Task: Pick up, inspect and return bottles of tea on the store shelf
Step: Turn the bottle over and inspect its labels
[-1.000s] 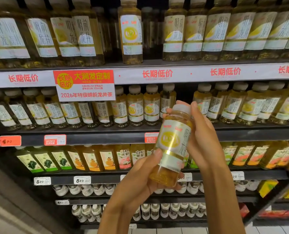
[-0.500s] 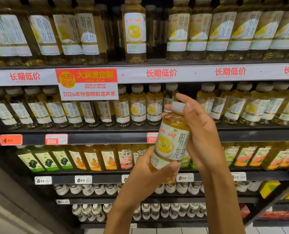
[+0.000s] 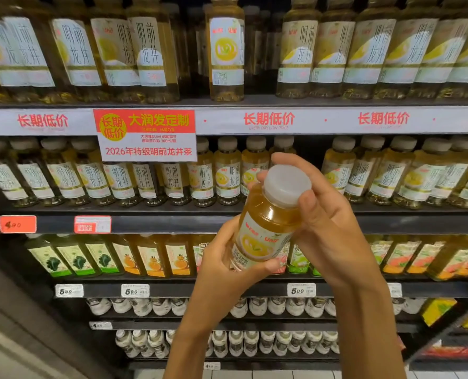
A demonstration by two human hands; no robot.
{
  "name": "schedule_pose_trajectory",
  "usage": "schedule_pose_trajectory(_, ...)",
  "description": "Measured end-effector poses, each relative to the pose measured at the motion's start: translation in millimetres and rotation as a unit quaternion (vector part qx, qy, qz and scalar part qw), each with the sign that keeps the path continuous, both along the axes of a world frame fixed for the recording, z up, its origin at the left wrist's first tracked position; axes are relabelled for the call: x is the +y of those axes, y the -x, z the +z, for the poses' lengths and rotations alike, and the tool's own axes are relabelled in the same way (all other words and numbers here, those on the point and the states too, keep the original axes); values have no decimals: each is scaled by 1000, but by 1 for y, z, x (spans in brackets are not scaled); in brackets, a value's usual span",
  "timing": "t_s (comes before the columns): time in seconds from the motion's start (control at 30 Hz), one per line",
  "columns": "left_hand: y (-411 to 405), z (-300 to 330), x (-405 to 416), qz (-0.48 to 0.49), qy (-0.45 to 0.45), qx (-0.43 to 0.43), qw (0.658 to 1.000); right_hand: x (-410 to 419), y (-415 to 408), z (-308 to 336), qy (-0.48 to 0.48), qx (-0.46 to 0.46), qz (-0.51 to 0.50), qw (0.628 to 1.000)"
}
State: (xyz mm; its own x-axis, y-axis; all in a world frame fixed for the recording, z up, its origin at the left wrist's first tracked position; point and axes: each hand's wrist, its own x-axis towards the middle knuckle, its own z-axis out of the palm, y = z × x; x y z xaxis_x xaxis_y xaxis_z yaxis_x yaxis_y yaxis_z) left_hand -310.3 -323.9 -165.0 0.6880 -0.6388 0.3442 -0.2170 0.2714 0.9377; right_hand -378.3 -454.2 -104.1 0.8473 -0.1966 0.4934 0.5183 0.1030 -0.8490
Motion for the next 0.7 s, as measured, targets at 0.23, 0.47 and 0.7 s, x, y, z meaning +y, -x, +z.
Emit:
schedule_pose_trajectory(0.23, 6, 0, 1, -34, 7, 3, 999, 1, -4, 3, -24, -2, -20, 1000)
schedule_pose_trajectory(0.47, 8, -3, -3, 10, -15, 41, 999, -7, -9, -2, -15, 31, -44, 998)
schedule_pose_trajectory(0.7, 7, -12, 1, -27, -57, 127, 990, -9, -15, -7, -98, 41, -18, 994)
